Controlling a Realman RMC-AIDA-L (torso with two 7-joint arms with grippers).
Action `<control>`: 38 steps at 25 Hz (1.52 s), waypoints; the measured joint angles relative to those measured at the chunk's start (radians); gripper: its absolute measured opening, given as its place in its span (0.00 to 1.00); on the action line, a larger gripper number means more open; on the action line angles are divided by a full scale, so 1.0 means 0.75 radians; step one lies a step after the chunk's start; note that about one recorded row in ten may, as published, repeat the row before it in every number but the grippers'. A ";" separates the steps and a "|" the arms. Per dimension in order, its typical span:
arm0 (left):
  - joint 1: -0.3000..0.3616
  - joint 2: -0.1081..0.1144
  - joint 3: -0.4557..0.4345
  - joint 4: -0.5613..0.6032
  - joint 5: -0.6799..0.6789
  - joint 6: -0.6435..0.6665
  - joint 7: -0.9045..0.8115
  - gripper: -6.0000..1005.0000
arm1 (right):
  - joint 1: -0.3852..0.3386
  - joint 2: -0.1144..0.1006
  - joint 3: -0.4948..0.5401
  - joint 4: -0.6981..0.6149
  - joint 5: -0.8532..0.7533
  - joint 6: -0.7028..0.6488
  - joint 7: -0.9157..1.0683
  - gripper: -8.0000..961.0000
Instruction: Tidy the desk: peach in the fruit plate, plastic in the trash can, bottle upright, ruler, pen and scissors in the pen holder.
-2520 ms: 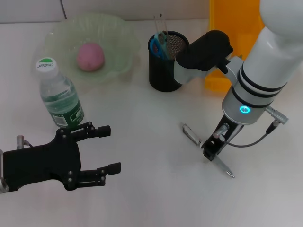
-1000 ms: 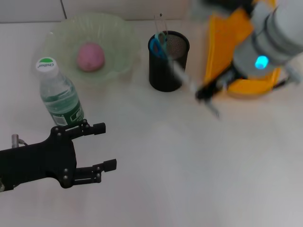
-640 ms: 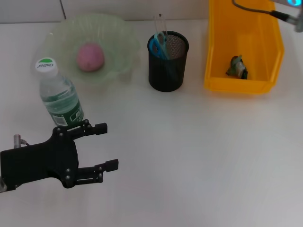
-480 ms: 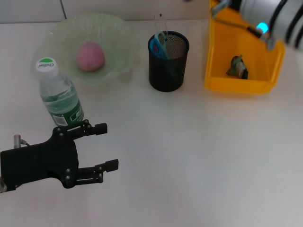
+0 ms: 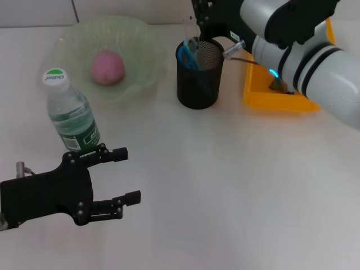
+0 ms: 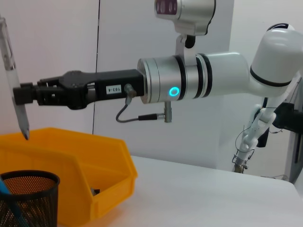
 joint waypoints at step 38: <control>0.006 -0.001 0.000 0.003 -0.001 0.006 -0.010 0.83 | -0.189 -0.005 -0.068 -0.185 -0.492 -0.017 0.646 0.47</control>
